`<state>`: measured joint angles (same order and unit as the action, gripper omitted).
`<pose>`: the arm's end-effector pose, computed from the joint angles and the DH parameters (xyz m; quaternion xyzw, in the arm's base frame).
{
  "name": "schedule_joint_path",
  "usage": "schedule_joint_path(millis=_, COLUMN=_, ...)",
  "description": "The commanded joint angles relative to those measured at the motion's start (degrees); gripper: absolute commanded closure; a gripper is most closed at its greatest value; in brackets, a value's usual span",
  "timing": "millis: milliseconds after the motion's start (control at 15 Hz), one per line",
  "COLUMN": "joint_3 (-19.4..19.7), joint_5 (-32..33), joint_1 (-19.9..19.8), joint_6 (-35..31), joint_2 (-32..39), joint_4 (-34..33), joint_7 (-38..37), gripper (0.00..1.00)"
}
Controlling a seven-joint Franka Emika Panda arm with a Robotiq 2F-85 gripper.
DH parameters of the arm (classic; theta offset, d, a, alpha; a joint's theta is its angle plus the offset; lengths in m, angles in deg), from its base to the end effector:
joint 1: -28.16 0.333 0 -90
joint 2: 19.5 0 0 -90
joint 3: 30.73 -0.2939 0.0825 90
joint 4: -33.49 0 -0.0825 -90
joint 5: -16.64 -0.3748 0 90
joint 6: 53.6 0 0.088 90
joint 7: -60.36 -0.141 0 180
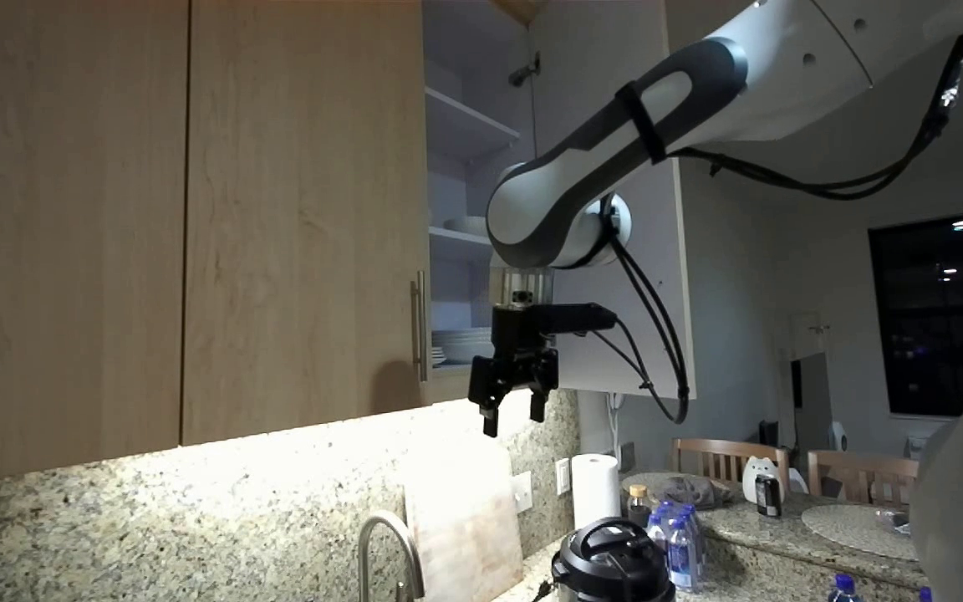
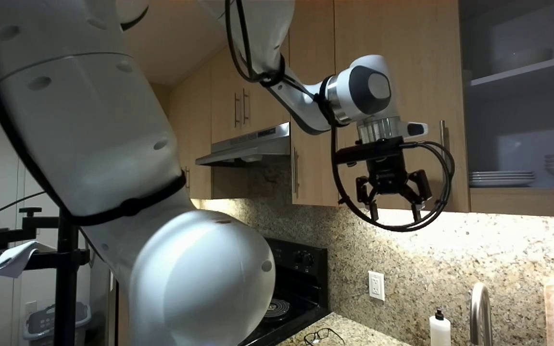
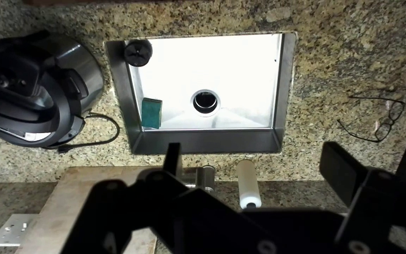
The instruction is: Open the right cabinet door
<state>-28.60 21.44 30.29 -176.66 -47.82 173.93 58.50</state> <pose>0.4248 -0.0059 0.4444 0.9950 0.0046 0.0958 0.0266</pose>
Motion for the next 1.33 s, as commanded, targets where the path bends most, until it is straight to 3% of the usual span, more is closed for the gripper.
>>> schedule_joint_path(millis=0, joint_3=-0.7, joint_5=-1.0, joint_1=-2.1, joint_6=2.2, joint_2=-5.1, joint_4=3.8, joint_7=-1.4, gripper=0.00)
schedule_joint_path(millis=667, joint_3=0.4, joint_5=0.8, joint_1=-5.8, joint_6=9.7, joint_2=-10.9, joint_4=4.4, joint_7=0.2, gripper=0.00)
schedule_joint_path(millis=1267, joint_3=0.7, joint_5=1.4, joint_1=-6.4, joint_6=9.1, joint_2=-10.4, joint_4=3.7, joint_7=0.0, gripper=0.00)
